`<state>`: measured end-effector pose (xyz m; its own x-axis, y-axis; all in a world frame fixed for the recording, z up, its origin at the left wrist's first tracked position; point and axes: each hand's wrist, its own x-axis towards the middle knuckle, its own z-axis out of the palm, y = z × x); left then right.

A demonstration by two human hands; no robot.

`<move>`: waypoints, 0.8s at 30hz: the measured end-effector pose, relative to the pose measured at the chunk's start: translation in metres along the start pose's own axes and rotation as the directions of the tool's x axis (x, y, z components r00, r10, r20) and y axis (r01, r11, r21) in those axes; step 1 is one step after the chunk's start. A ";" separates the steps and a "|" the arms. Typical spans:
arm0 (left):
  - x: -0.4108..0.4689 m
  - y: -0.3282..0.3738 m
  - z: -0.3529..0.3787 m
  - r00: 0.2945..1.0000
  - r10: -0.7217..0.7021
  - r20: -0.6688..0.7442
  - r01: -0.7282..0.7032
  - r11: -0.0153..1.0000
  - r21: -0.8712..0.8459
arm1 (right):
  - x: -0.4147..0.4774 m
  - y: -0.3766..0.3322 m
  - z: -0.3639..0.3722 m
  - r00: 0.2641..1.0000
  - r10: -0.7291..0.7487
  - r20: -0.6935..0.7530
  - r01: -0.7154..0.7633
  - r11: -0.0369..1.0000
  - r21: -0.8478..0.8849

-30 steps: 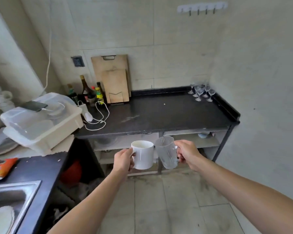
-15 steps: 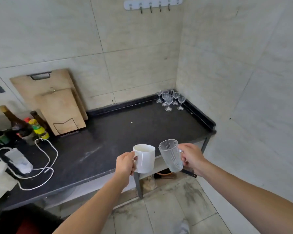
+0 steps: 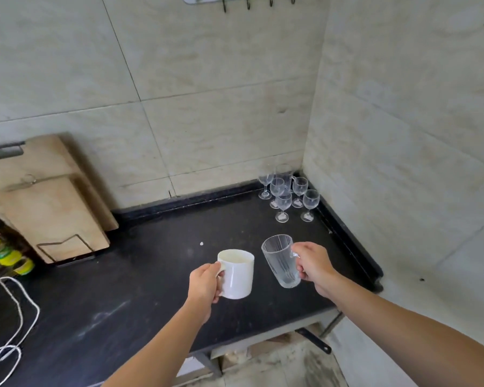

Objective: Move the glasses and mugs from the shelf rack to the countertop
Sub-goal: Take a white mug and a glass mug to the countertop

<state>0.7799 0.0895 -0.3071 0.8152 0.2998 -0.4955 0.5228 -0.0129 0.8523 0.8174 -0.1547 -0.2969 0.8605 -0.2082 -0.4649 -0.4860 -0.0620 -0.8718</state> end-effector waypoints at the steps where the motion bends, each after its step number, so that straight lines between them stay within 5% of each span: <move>1: 0.010 0.004 0.002 1.000 -0.003 -0.003 0.003 1.000 0.005 | 0.013 -0.005 0.004 1.000 0.002 0.003 -0.002 1.000 0.001; 13: 0.189 0.054 0.021 0.998 -0.053 0.041 0.054 0.999 -0.011 | 0.173 -0.057 0.097 0.986 0.144 -0.087 -0.145 0.989 -0.007; 24: 0.328 0.076 0.024 0.990 -0.092 0.106 0.103 0.990 -0.097 | 0.303 -0.074 0.186 0.987 0.137 -0.086 -0.133 0.990 0.046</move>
<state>1.0932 0.1639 -0.4087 0.7855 0.1965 -0.5869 0.5771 0.1103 0.8092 1.1426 -0.0318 -0.4020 0.7697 -0.2979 -0.5646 -0.5886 0.0111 -0.8083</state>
